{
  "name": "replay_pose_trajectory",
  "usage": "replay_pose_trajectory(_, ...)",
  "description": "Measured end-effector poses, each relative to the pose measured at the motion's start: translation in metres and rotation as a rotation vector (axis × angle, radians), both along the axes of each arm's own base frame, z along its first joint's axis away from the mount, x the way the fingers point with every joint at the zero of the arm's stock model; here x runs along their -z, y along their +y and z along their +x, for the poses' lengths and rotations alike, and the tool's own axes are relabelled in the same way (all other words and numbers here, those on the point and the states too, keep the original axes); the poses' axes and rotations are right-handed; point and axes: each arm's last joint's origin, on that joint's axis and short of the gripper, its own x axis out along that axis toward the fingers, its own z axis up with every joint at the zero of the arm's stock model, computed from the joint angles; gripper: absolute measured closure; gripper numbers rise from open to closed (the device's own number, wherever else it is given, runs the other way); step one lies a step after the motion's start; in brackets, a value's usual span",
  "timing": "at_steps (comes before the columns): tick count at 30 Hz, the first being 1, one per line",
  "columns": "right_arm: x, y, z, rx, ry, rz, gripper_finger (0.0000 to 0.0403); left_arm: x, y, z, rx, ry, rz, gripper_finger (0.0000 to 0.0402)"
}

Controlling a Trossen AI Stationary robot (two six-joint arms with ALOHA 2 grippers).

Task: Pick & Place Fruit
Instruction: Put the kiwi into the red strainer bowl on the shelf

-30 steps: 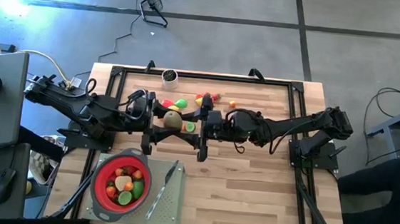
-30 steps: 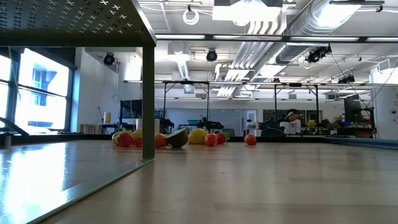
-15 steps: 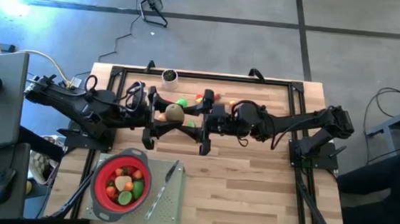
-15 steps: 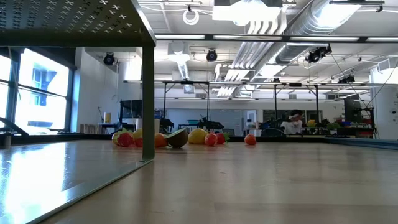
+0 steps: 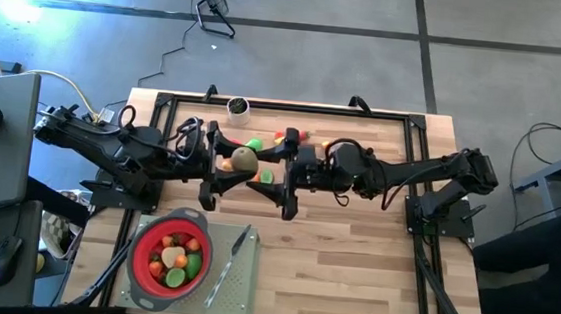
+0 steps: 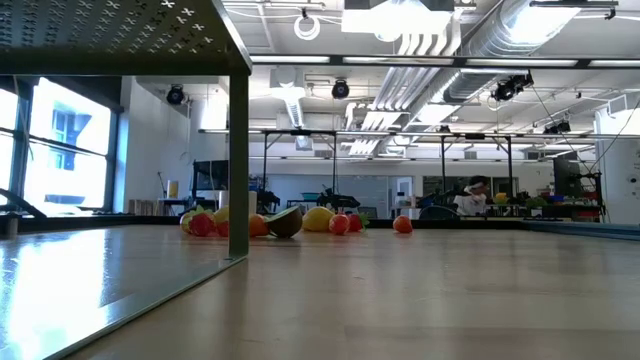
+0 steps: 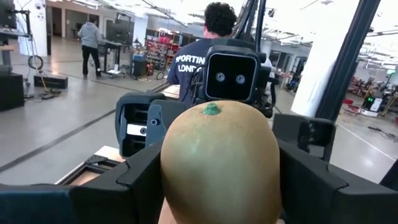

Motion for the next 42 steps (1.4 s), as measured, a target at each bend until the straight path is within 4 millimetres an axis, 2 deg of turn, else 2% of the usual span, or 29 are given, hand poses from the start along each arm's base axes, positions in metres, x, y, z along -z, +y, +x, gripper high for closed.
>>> replay_pose_trajectory(5,0.000,0.000,0.000,-0.028,0.007,0.055,0.0066,0.000,0.000,0.000,-0.005,-0.001,-0.004,0.0160)
replay_pose_trajectory(9,-0.002,0.000,-0.004,-0.055,0.029,0.042,0.0042,-0.001,0.001,-0.002,-0.001,-0.005,-0.008,0.0160)
replay_pose_trajectory(16,-0.012,-0.009,-0.023,0.059,0.122,0.030,0.0039,-0.017,0.007,-0.029,0.095,-0.086,-0.020,0.0160)
replay_pose_trajectory(23,-0.022,-0.010,-0.038,0.058,0.131,0.025,0.0041,-0.018,0.012,-0.052,0.250,-0.051,-0.102,0.0160)
replay_pose_trajectory(28,-0.021,-0.012,-0.038,0.064,0.135,0.021,0.0041,-0.009,0.013,-0.061,0.338,0.068,-0.225,0.0160)
replay_pose_trajectory(33,-0.020,-0.019,-0.037,0.077,0.150,0.020,0.0041,0.001,0.010,-0.068,0.515,0.223,-0.366,0.0160)
replay_pose_trajectory(38,-0.019,-0.027,-0.036,0.099,0.158,0.027,0.0041,0.017,0.006,-0.071,0.621,0.444,-0.494,0.0160)
replay_pose_trajectory(42,-0.019,-0.031,-0.036,0.110,0.159,0.027,0.0041,0.032,0.006,-0.076,0.620,0.646,-0.579,0.0160)
